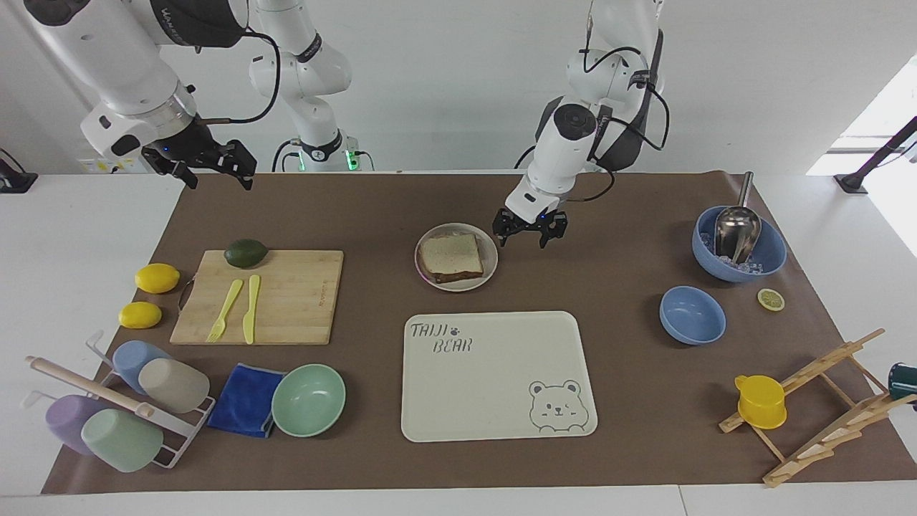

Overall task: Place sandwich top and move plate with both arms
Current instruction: 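Withdraw the right gripper while the left gripper reaches toward the plate, then grasp the plate rim nearest the left gripper with the left gripper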

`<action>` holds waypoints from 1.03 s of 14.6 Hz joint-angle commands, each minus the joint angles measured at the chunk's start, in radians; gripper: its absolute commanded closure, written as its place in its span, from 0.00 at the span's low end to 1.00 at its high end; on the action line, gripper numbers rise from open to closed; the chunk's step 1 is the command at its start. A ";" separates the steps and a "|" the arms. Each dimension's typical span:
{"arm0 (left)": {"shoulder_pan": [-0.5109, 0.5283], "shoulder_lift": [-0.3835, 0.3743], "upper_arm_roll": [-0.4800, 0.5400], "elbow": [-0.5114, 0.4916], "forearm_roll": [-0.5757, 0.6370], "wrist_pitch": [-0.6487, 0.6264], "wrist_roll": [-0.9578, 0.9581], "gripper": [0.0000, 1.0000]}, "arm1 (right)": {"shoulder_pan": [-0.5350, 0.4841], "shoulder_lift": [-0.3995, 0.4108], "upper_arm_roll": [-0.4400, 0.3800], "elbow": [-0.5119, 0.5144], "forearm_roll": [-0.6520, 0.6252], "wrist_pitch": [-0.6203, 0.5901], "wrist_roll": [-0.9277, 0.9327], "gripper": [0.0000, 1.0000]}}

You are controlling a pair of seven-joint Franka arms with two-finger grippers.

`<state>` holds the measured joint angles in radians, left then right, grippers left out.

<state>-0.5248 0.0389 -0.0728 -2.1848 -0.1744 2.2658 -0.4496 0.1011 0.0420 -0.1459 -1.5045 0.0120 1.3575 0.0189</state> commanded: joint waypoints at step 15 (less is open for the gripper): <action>-0.119 0.088 0.016 -0.084 -0.102 0.156 -0.064 0.33 | -0.024 -0.079 -0.001 -0.105 -0.001 0.037 -0.068 0.00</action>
<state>-0.6208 0.1217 -0.0712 -2.2511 -0.2598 2.3848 -0.5082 0.0853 -0.0169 -0.1530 -1.5791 0.0118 1.3605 -0.0146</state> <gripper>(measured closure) 0.291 0.000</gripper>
